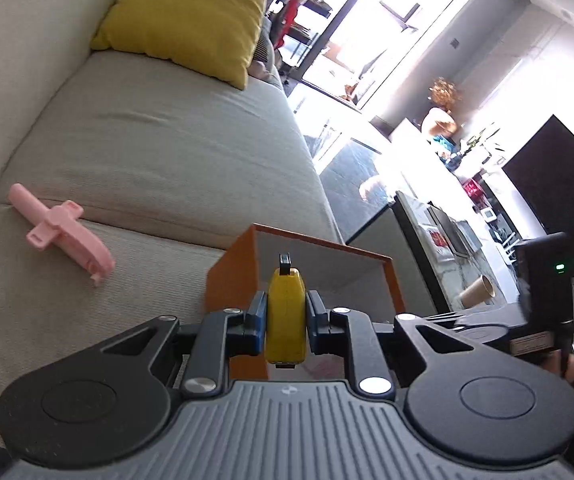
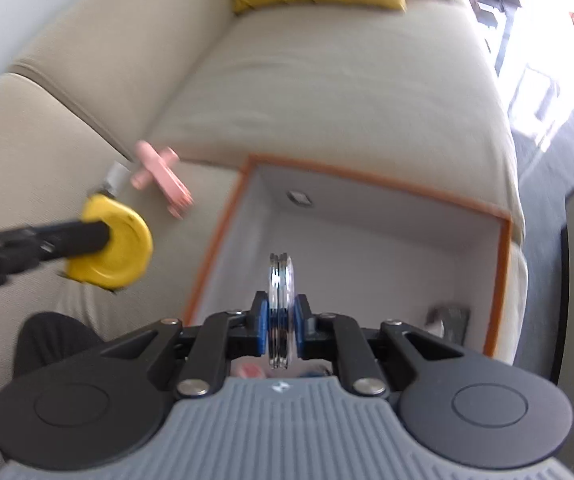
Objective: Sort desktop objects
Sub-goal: 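Carry the tape measure and compact mirror over the orange box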
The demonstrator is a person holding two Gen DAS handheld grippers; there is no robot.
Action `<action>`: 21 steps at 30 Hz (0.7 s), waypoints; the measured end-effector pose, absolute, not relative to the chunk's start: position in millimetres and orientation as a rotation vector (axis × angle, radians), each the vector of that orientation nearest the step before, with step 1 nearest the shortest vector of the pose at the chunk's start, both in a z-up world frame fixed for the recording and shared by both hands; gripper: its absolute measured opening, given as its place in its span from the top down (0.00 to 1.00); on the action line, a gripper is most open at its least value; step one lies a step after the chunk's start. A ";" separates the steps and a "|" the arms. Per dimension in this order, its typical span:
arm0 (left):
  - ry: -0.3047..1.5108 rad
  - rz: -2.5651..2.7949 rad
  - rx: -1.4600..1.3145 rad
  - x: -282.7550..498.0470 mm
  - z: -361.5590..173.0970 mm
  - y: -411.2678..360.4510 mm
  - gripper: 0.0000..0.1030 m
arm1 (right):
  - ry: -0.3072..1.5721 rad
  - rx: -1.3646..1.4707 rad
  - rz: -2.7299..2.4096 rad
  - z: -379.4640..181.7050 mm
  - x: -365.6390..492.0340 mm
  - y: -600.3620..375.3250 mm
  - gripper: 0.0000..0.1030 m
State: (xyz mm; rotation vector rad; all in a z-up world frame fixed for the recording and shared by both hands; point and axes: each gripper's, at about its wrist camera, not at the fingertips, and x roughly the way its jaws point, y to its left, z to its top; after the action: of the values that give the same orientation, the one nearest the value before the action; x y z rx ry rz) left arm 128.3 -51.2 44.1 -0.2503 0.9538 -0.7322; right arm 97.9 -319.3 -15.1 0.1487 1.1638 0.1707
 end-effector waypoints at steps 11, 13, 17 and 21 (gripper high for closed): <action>1.023 -0.782 -0.125 123.2 21.1 -115.7 0.79 | 1.266 0.105 0.197 -85.8 124.1 -325.9 0.86; 1.035 -0.777 -0.117 124.0 17.1 -117.4 0.79 | 1.271 0.092 0.209 -86.3 125.9 -328.3 0.86; 1.057 -0.780 -0.121 124.5 11.9 -120.9 0.79 | 1.294 -0.040 0.189 -89.6 132.8 -324.2 0.76; 1.068 -0.775 -0.123 124.3 9.1 -122.0 0.79 | 1.316 -0.141 0.185 -95.2 139.2 -319.7 0.71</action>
State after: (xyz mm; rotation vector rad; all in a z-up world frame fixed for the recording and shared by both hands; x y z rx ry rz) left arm 124.3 -122.0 9.1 -0.1234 1.0681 -0.7748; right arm 139.2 -319.7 -95.2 -0.1408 1.3160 0.1854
